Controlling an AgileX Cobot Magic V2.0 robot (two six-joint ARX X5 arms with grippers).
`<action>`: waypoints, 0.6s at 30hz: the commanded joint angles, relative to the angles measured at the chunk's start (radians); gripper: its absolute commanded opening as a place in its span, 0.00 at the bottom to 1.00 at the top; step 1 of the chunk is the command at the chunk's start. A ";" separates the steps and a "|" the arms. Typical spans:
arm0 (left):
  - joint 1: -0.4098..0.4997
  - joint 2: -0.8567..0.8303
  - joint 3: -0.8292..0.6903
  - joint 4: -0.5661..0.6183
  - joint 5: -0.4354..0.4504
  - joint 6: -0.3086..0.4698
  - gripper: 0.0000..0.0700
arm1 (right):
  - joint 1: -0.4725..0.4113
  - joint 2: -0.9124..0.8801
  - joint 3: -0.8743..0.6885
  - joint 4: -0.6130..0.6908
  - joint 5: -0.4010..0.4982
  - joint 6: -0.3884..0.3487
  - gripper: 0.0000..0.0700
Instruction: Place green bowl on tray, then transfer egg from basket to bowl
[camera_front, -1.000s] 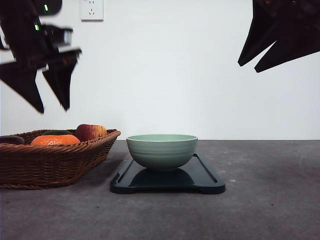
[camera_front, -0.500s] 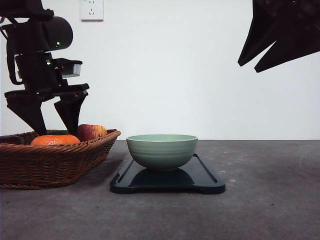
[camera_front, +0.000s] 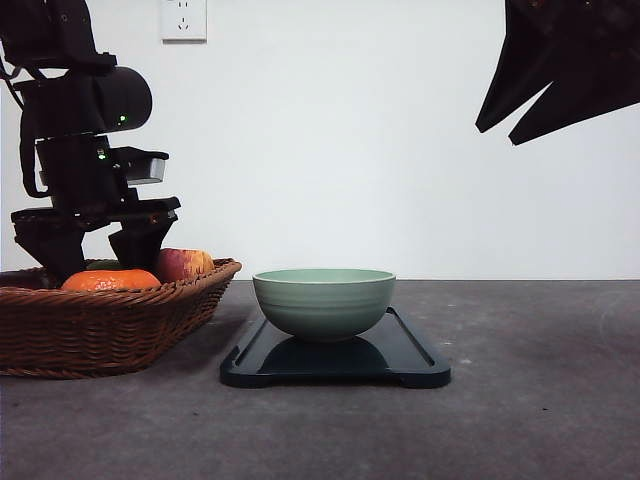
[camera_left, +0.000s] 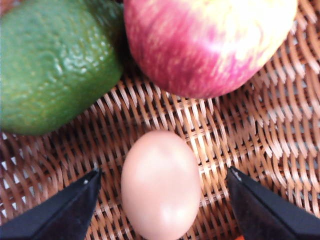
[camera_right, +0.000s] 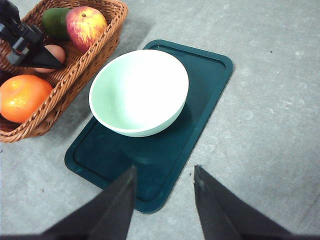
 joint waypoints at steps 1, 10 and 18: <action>-0.004 0.022 0.021 0.009 -0.005 0.009 0.73 | 0.005 0.010 0.001 0.009 0.004 0.011 0.32; -0.004 0.035 0.021 0.005 -0.005 0.000 0.72 | 0.006 0.010 0.001 0.009 0.004 0.011 0.32; -0.004 0.037 0.021 0.003 -0.005 0.000 0.61 | 0.006 0.010 0.001 0.008 0.003 0.011 0.32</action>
